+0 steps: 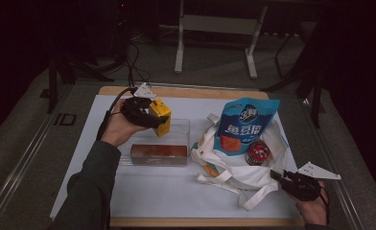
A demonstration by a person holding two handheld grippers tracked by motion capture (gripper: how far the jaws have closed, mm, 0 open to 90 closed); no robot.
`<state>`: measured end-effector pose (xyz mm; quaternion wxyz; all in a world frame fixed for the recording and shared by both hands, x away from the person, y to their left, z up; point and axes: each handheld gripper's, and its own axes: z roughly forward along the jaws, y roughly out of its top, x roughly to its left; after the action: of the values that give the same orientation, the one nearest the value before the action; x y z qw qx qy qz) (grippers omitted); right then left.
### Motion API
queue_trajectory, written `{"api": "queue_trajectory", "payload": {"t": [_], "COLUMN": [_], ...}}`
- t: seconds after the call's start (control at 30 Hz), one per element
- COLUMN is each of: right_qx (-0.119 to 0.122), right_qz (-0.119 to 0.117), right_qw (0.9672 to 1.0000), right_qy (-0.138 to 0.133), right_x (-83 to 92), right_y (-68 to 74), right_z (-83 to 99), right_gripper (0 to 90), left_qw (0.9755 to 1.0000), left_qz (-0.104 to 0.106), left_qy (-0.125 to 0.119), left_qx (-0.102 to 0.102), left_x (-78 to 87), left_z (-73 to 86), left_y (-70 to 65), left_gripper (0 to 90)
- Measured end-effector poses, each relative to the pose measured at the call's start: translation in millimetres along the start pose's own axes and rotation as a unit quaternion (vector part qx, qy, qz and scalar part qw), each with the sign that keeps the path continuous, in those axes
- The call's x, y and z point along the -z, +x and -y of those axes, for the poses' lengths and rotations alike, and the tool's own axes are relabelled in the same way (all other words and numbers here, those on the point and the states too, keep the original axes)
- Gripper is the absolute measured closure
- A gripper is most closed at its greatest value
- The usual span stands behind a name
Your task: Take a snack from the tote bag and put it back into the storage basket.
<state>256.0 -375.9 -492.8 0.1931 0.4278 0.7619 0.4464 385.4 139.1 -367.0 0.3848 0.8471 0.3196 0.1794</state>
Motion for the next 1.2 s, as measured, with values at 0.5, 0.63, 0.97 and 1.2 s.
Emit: {"api": "queue_trajectory", "payload": {"t": [0.5,0.63,0.97,1.2], "right_qx": [-0.001,-0.001,-0.002,-0.002], "right_qz": [-0.001,0.000,-0.001,-0.001], "right_qw": [1.0000,1.0000,1.0000,1.0000], "right_qy": [0.000,0.000,-0.002,-0.001], "right_x": [0.1,0.1,0.2,0.6], "right_y": [-0.1,0.0,-0.4,0.0], "right_z": [0.2,0.2,0.6,0.4], "right_gripper": [70.9,71.0,70.9,70.9], "left_qw": [0.9974,0.9970,0.9954,0.9936], "left_qz": [-0.054,-0.057,-0.076,-0.090], "left_qy": [-0.006,-0.008,0.002,0.008], "left_qx": [0.048,0.052,0.057,0.068], "left_x": [-1.5,-2.5,-5.7,-2.7], "left_z": [19.8,21.7,33.0,45.7], "left_y": [10.6,10.4,11.2,15.4], "left_gripper": [28.5,28.5,28.5,28.5]}}
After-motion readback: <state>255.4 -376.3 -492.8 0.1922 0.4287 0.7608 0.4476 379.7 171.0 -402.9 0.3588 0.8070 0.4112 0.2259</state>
